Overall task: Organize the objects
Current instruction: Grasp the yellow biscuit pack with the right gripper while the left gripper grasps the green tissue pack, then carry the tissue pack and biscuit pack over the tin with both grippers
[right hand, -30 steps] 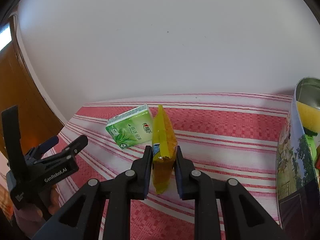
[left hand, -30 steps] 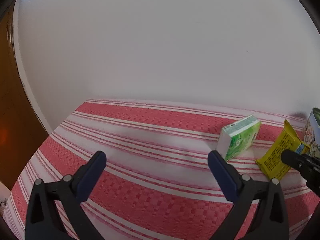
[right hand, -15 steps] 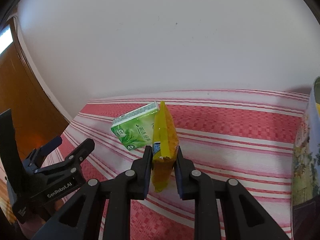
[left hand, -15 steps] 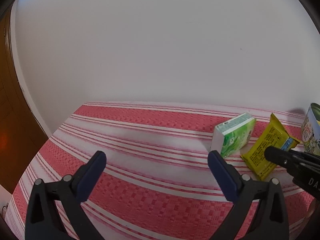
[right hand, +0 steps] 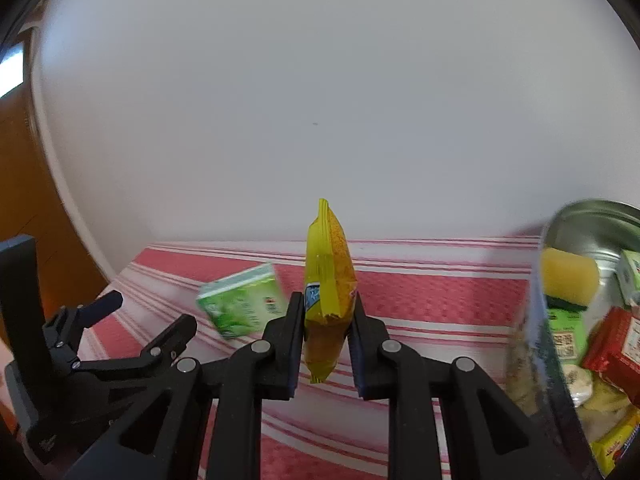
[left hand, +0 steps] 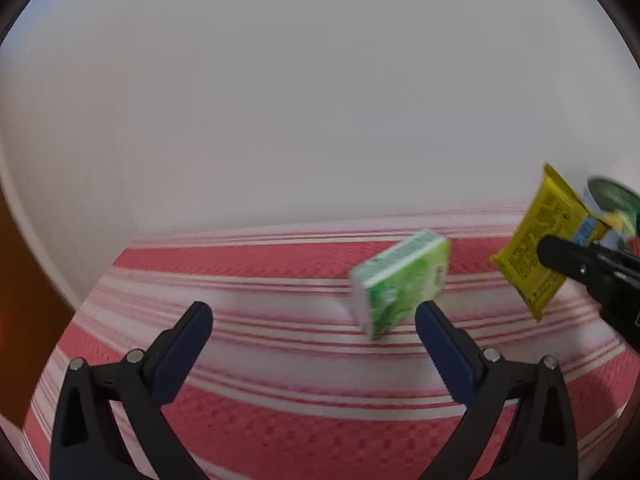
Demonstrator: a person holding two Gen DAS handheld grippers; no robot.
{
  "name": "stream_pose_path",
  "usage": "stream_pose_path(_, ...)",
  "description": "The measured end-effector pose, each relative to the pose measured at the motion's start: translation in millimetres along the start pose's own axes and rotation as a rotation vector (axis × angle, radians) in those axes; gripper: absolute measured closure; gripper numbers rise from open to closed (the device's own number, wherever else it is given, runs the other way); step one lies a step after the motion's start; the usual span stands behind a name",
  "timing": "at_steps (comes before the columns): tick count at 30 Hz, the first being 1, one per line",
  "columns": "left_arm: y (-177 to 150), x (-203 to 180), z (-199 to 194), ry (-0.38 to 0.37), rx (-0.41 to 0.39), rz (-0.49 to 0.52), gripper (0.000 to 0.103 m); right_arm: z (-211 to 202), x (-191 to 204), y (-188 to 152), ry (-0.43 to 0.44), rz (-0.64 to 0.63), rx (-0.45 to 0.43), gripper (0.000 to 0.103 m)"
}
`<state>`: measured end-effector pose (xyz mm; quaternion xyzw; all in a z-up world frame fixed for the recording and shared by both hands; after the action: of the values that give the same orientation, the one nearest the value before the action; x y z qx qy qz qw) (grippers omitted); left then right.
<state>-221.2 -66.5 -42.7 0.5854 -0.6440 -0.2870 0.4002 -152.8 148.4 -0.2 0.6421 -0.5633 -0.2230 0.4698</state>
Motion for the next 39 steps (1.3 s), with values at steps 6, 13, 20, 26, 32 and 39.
stream_pose_path(6,6.3,-29.6,26.7,-0.125,0.049,0.105,0.000,17.1,-6.0,-3.9,-0.003,0.033,0.033,0.081)
stream_pose_path(13,9.3,-48.6,56.8,-0.161,0.133,0.123,0.046,6.5,-1.8,-12.8,-0.005,0.027,0.042,0.080)
stream_pose_path(20,5.2,-35.1,52.7,-0.170,0.155,0.022,0.079,0.7,-1.4,-12.9,-0.007,0.024,0.036,0.080)
stream_pose_path(26,3.1,-6.5,30.7,-0.091,0.102,-0.115,0.079,-3.9,6.0,-10.9,-0.012,0.007,0.003,0.080)
stream_pose_path(32,-12.8,4.7,-2.4,-0.001,0.091,-0.197,0.079,-11.2,16.4,-4.7,-0.028,-0.038,-0.044,0.080)
stream_pose_path(39,-19.8,0.5,-33.4,0.044,0.046,-0.185,0.079,-29.7,31.1,3.7,-0.054,-0.115,-0.126,0.080)
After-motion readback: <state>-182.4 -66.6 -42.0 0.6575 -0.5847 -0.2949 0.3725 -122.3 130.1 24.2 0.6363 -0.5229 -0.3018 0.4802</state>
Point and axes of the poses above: each gripper's, at about its wrist camera, not at the fingertips, and z roughly the way its jaws point, x to its left, y to its top, the point moved 9 cm from there along z, roughly the way its jaws point, and after that the axes turned 4 degrees about -x, right-handed, at the moved point
